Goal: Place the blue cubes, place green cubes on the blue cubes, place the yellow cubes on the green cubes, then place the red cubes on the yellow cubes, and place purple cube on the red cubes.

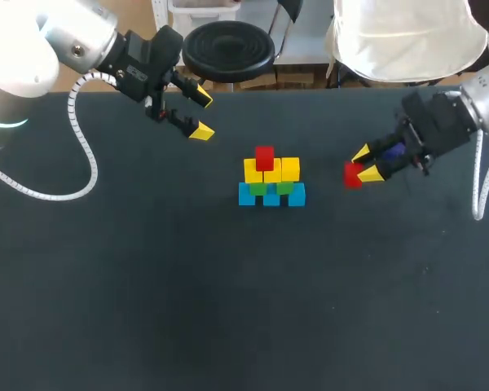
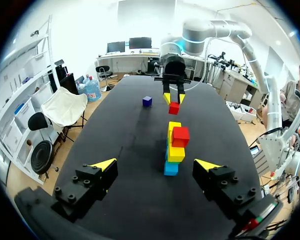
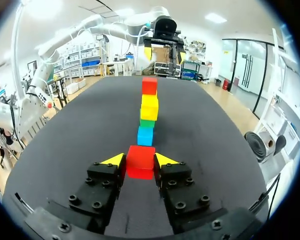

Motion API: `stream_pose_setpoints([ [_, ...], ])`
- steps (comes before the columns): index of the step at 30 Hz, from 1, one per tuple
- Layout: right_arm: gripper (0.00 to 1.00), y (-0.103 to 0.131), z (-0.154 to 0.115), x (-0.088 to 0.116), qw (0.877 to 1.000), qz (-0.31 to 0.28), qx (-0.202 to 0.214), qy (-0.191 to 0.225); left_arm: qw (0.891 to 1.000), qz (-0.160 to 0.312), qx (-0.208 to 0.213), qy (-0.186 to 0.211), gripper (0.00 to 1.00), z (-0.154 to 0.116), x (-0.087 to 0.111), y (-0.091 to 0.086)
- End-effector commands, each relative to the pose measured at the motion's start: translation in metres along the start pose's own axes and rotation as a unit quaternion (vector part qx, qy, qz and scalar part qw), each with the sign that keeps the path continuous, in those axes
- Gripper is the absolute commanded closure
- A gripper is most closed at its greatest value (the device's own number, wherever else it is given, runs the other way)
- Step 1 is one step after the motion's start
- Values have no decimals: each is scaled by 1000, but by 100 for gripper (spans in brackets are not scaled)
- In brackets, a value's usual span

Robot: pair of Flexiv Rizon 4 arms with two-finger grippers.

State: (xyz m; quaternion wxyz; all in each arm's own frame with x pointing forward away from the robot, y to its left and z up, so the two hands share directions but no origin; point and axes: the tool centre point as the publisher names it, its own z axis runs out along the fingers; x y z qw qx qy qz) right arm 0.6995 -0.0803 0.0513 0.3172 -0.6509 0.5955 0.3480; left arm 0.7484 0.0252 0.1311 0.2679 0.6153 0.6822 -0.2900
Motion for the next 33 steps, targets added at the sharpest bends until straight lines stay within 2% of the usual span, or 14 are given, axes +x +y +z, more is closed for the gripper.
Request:
stream_pose_setpoints([
  [1,100,12,-9,-13,1000,-4,12,7,1000,0,1,1,0,0,0,1],
  [8,100,18,-14,-30,999,-13,24,19,1000,0,1,1,0,0,0,1],
  [21,100,15,-14,-53,999,-26,18,18,1000,0,1,1,0,0,0,1],
  [25,100,13,-15,-57,999,-23,28,18,1000,0,1,1,0,0,0,1],
  [26,100,13,-16,-57,999,-4,28,25,1000,0,1,1,0,0,0,1],
  [33,100,13,-16,-57,999,-4,28,25,1000,0,1,1,0,0,0,1],
])
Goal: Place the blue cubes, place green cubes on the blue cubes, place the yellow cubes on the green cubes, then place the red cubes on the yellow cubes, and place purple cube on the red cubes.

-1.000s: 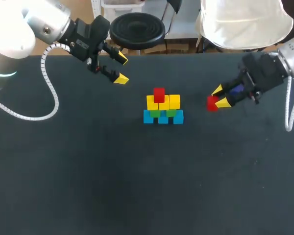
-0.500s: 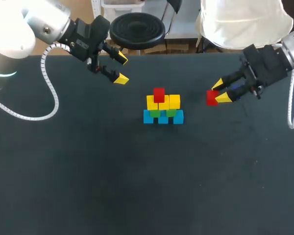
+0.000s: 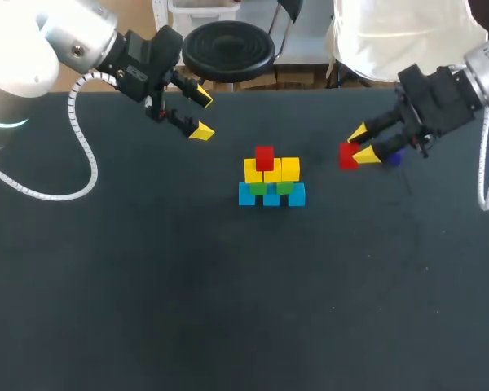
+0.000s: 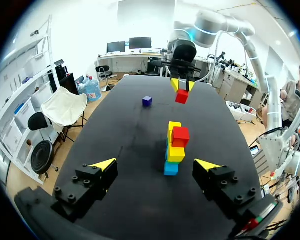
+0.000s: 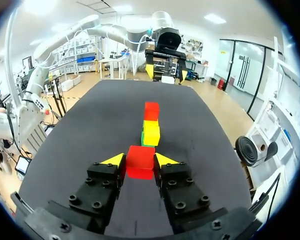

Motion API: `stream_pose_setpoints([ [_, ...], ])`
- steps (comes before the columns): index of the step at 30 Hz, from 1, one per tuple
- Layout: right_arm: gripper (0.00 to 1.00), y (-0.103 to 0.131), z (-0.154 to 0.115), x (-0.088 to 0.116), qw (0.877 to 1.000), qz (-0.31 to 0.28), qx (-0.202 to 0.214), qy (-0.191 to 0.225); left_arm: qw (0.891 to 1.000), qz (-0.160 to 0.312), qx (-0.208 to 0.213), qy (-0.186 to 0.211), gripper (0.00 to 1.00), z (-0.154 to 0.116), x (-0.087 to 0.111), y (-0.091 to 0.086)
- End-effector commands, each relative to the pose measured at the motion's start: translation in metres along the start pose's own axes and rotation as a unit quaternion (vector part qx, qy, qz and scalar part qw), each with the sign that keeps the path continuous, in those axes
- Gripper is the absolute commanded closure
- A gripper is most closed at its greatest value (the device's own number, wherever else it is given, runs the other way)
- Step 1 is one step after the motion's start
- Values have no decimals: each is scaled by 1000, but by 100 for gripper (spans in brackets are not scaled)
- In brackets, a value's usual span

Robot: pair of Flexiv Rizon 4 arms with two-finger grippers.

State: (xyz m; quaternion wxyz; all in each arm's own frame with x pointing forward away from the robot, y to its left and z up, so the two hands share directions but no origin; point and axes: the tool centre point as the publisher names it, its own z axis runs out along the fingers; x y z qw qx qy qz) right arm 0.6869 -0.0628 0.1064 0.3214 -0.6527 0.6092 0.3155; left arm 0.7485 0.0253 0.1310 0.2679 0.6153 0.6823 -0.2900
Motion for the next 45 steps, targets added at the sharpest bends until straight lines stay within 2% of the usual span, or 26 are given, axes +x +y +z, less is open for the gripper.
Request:
stream_pose_setpoints([
  [1,100,2,0,0,1000,0,2,1,1000,0,1,1,0,0,0,1],
  [10,100,2,0,0,1000,0,2,1,1000,0,1,1,0,0,0,1],
  [26,100,4,21,-36,999,-23,-16,-17,1000,0,1,1,0,0,0,1],
  [32,100,2,27,-47,998,-32,-23,-39,1000,0,1,1,0,0,0,1],
  [34,100,0,31,-50,998,-33,-31,-33,1000,0,1,1,0,0,0,1],
  [45,100,-1,34,-53,998,-38,-36,-32,1000,0,1,1,0,0,0,1],
])
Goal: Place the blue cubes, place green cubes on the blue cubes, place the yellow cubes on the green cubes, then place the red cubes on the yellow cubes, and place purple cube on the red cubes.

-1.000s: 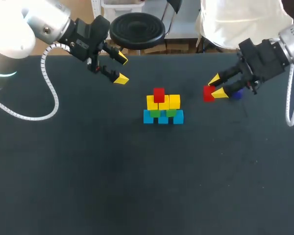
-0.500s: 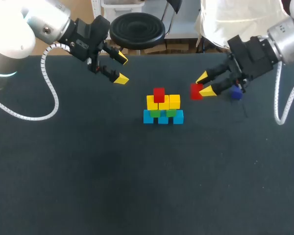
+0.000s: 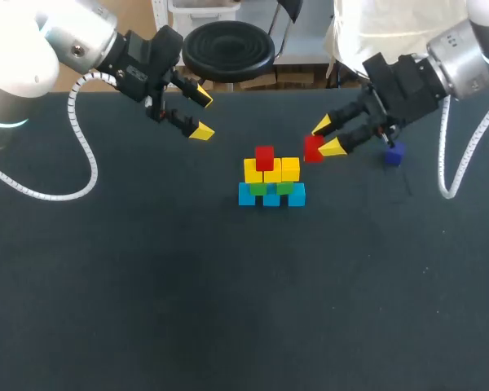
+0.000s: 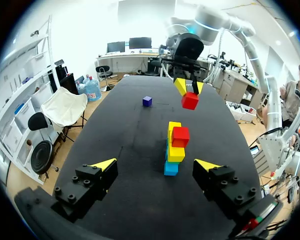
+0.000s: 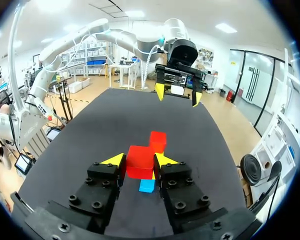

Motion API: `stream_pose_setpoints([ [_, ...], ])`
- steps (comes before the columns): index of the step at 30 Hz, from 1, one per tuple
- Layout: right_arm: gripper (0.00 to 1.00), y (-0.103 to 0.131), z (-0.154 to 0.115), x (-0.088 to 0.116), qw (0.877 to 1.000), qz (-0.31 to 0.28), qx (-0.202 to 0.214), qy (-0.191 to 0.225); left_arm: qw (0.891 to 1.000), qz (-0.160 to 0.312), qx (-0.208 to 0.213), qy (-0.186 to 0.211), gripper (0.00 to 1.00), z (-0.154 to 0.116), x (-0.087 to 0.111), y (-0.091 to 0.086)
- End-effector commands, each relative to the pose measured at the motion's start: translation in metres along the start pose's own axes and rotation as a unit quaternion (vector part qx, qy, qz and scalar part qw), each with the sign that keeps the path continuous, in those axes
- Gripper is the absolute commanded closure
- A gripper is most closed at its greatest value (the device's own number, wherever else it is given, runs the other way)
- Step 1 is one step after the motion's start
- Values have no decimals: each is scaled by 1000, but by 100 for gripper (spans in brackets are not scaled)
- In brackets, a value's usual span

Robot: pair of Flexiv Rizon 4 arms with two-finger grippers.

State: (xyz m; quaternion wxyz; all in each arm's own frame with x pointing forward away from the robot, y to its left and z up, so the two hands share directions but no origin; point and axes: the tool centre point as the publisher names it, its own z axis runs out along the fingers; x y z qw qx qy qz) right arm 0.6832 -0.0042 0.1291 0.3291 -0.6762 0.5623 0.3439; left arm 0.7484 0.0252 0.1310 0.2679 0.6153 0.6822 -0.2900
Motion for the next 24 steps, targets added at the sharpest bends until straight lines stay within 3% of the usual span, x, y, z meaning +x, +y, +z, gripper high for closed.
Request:
stream_pose_setpoints([
  [1,100,-1,0,0,1000,0,-1,-1,1000,0,1,1,0,0,0,1],
  [9,100,-1,0,0,1000,0,-1,-1,1000,0,1,1,0,0,0,1],
  [16,100,3,9,-2,1000,5,-8,-28,1000,0,1,1,0,0,0,1],
  [24,100,9,22,4,997,49,-32,-44,1000,0,1,1,0,0,0,1],
])
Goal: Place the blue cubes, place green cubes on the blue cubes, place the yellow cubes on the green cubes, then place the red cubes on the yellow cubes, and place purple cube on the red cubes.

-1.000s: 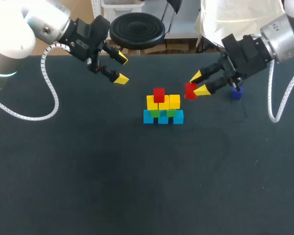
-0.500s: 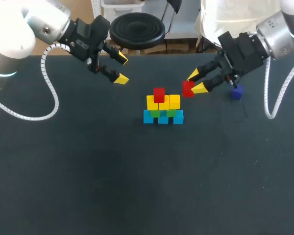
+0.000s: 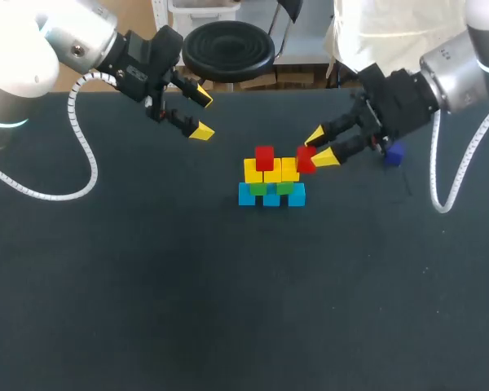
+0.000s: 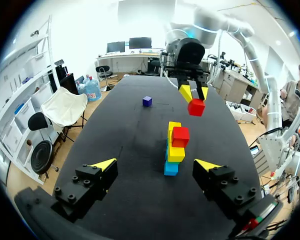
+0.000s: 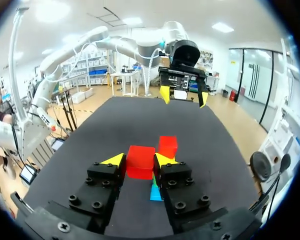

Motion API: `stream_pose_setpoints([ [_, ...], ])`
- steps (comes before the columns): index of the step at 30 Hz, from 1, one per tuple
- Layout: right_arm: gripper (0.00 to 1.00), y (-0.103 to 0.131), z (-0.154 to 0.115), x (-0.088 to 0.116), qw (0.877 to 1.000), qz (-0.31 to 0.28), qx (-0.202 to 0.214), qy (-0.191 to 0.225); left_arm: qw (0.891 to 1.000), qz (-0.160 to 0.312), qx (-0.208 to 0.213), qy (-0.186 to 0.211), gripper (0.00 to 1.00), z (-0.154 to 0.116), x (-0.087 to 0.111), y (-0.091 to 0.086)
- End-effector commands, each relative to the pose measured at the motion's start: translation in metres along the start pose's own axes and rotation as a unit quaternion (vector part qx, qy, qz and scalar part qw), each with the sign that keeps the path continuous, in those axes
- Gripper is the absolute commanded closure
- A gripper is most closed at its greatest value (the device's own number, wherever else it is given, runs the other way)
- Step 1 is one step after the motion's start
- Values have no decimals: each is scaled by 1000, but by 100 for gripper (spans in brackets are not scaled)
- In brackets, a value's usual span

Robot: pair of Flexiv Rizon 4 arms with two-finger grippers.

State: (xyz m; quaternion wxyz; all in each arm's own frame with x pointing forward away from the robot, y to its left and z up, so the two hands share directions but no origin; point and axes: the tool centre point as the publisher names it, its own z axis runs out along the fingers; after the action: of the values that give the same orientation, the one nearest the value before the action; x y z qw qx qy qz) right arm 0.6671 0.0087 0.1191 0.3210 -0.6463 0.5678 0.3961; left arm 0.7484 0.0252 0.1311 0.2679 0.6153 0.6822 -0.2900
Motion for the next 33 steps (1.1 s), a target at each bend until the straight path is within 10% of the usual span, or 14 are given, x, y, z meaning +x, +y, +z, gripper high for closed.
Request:
stream_pose_setpoints([
  [1,100,-6,4,6,1000,17,-13,-5,1000,0,1,1,0,0,0,1],
  [33,100,-26,13,3,999,24,-29,19,1000,0,1,1,0,0,0,1],
])
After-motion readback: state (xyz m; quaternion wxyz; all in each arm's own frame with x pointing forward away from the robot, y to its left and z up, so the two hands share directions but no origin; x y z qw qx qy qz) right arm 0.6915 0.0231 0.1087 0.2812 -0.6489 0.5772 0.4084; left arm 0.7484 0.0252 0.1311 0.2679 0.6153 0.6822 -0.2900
